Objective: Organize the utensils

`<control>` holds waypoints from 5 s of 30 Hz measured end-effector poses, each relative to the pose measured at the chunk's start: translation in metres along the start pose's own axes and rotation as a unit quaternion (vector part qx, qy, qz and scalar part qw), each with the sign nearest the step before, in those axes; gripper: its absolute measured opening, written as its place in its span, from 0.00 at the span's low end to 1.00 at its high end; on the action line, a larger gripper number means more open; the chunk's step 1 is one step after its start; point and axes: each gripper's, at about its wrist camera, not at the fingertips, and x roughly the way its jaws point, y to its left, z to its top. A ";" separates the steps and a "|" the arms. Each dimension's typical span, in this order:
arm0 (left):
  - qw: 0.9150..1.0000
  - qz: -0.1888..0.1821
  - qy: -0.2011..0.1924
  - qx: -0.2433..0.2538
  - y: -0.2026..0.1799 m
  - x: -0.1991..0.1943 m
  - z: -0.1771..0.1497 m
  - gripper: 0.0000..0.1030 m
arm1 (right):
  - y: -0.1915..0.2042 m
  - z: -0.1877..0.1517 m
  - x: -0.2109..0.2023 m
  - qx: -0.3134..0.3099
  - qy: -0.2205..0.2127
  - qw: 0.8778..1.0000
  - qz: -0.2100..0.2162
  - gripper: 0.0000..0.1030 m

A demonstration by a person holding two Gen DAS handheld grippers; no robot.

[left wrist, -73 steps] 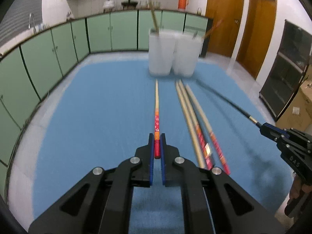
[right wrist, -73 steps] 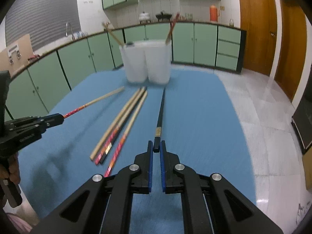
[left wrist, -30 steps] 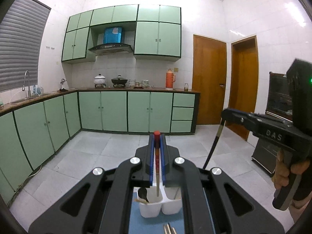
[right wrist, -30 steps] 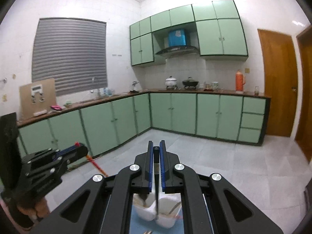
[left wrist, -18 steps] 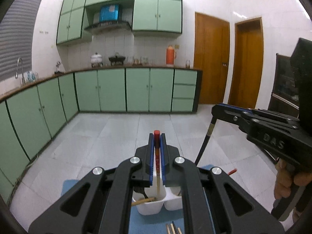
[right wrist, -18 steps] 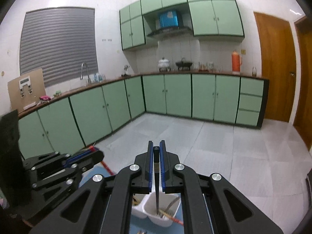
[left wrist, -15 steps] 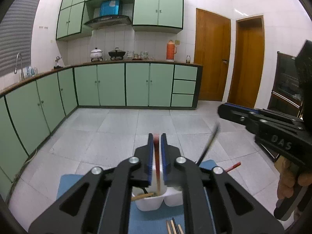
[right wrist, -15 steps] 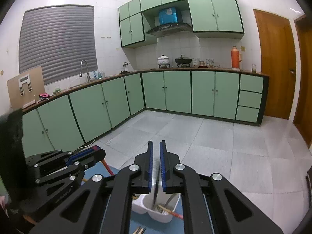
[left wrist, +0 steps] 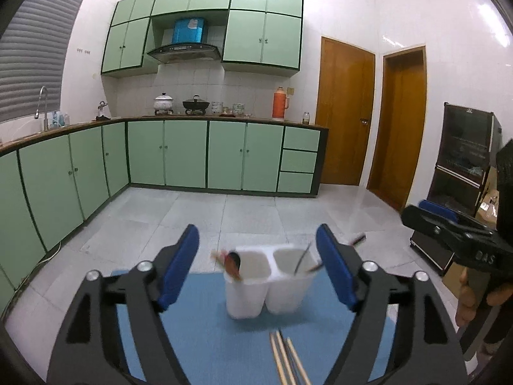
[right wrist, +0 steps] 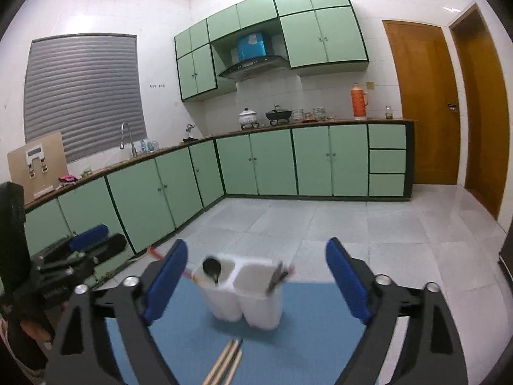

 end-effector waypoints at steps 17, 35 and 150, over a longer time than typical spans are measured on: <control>0.986 0.029 0.162 0.000 0.020 -0.018 -0.148 0.87 | 0.015 -0.158 -0.013 0.045 0.140 0.988 -0.041 0.94; 0.972 0.043 0.232 -0.014 0.036 -0.022 -0.207 0.87 | 0.056 -0.224 0.023 0.031 0.251 0.968 -0.012 0.38; 0.962 0.025 0.271 -0.014 0.006 -0.023 -0.231 0.44 | 0.030 -0.242 -0.027 0.021 0.236 0.971 -0.021 0.26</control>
